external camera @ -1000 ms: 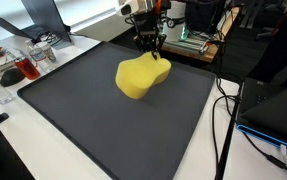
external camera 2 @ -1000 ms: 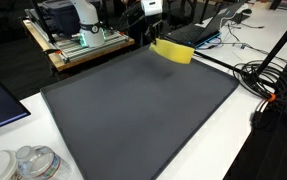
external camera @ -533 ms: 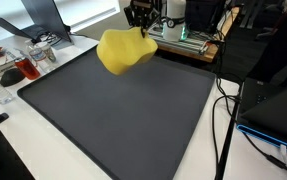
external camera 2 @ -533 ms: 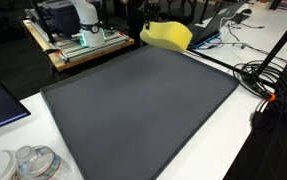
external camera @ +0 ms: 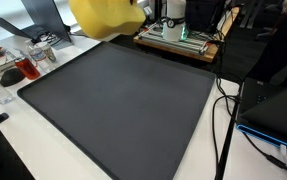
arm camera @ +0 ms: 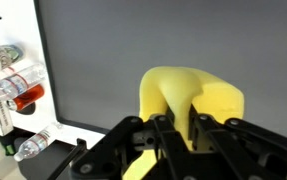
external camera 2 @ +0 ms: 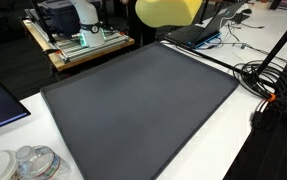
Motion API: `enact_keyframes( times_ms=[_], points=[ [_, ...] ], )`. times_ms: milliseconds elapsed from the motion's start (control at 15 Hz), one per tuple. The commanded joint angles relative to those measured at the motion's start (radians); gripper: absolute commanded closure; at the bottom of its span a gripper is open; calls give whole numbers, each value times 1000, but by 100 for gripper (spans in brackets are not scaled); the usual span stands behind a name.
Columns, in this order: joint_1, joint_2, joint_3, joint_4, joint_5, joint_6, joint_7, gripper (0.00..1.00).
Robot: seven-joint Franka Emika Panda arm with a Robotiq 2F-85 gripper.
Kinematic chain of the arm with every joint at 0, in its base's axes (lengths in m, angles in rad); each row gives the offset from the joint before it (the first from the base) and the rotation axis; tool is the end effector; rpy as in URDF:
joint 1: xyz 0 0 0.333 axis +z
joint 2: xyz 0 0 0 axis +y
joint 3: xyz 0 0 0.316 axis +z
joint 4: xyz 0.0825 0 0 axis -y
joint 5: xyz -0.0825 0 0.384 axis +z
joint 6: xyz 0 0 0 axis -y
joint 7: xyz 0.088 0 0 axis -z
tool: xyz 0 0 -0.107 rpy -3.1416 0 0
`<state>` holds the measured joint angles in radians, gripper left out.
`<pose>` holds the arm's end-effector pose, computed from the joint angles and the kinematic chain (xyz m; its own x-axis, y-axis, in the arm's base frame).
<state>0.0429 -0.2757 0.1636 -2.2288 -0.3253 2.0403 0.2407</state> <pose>0.4716 0.0850 0.4955 0.9838 0.1187 0.1341 0.0712 -0.9464 0.3149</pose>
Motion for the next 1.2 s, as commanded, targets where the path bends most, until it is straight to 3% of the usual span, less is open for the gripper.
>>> enact_keyframes(
  times_ms=[0,333,400,467,600,1133],
  points=[
    [-11,-2,27,73,-116,-77,61,97],
    [-16,15,46,119,-277,-112,143,95],
    [-13,17,47,122,-297,-121,154,89],
    [-9,20,46,123,-303,-131,162,64],
    [-3,24,47,124,-319,-144,175,60],
    [9,48,51,129,-322,-169,194,5]
  ],
)
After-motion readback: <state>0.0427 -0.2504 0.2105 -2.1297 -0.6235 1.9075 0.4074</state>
